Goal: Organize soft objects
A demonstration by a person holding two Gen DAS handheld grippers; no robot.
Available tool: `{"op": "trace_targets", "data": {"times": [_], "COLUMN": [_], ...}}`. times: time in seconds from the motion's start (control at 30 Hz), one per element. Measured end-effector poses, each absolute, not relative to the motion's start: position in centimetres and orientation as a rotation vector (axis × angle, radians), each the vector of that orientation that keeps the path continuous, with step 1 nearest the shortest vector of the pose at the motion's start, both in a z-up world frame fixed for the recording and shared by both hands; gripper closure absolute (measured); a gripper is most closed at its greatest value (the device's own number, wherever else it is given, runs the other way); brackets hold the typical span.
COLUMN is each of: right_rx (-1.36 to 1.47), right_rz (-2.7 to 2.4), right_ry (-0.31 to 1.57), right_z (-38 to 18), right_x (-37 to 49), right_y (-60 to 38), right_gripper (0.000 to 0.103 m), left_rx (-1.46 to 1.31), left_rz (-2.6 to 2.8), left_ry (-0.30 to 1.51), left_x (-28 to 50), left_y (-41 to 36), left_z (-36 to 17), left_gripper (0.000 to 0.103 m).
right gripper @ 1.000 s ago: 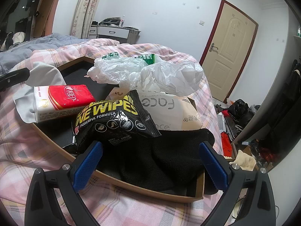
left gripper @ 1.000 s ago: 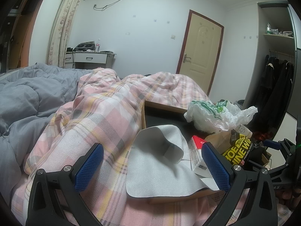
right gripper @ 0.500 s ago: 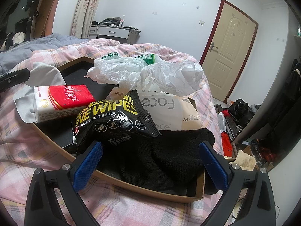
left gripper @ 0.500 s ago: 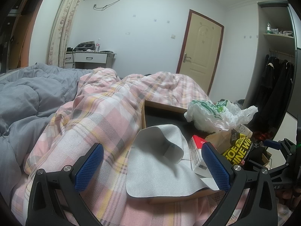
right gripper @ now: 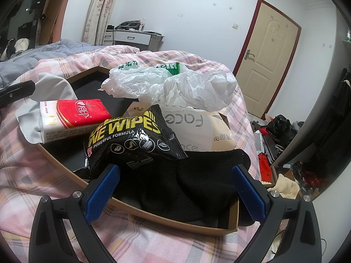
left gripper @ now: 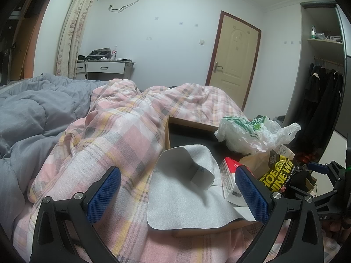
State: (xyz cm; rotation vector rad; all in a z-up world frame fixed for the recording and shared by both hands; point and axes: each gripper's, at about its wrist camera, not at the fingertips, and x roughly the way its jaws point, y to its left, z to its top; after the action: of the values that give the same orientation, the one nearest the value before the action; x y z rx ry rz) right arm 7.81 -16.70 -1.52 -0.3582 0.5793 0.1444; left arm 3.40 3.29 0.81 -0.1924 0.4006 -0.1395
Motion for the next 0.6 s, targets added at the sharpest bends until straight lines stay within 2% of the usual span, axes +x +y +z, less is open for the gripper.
{"op": "trace_targets", "data": {"times": [0.6], "right_rx": [-0.357], "right_rz": [0.145], "right_ry": [0.58], "right_z": [-1.5], "right_x": [7.83], "right_y": [-16.79], "right_gripper": [0.002], "left_rx": [-0.191], "left_rz": [-0.139], "left_ry": [0.402], "left_x": [3.46], "left_y": [3.19], "left_z": [0.87], "left_gripper": [0.0]}}
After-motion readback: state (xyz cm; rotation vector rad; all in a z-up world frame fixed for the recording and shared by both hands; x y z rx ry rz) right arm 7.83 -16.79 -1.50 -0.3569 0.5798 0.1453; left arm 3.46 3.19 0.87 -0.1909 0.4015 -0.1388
